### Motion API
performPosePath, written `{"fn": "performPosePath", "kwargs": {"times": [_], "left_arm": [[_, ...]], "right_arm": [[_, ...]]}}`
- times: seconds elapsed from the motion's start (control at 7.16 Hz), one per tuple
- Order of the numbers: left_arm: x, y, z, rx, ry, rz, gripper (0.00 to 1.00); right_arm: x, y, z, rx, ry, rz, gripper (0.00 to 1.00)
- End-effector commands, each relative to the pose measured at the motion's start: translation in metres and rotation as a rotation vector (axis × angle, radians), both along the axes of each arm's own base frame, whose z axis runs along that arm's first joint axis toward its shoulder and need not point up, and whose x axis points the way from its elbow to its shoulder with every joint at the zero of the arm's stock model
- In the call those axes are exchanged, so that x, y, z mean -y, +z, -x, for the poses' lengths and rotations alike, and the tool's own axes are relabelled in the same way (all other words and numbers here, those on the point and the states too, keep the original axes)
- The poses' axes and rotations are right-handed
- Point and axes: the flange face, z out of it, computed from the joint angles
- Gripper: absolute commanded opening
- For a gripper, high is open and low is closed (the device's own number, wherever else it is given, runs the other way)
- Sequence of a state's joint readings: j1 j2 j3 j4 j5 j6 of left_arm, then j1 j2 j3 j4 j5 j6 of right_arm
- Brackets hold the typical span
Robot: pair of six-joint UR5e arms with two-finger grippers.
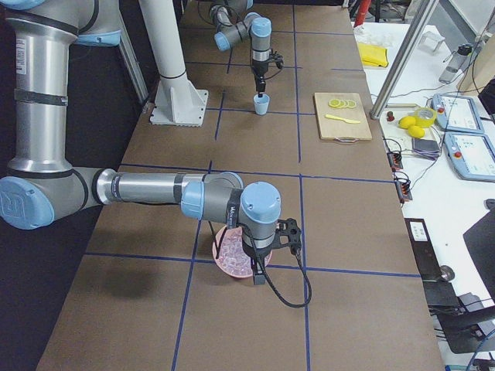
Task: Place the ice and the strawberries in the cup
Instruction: 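Open the left gripper to drop the strawberry into the cup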
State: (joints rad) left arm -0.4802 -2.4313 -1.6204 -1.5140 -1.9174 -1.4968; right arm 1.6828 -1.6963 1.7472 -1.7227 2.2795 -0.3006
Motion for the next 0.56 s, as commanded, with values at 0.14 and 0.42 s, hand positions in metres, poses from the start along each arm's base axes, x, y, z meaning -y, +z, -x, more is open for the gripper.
{"fn": "performPosePath", "kwargs": {"times": [0.14, 0.42], "left_arm": [[-0.001, 0.026, 0.006, 0.025, 0.034, -0.028, 0.99], [0.007, 0.093, 0.077, 0.062, 0.110, -0.169, 0.99]], "right_arm": [[0.000, 0.000, 0.000, 0.000, 0.000, 0.000, 0.99], [0.000, 0.001, 0.000, 0.000, 0.000, 0.002, 0.99]]}}
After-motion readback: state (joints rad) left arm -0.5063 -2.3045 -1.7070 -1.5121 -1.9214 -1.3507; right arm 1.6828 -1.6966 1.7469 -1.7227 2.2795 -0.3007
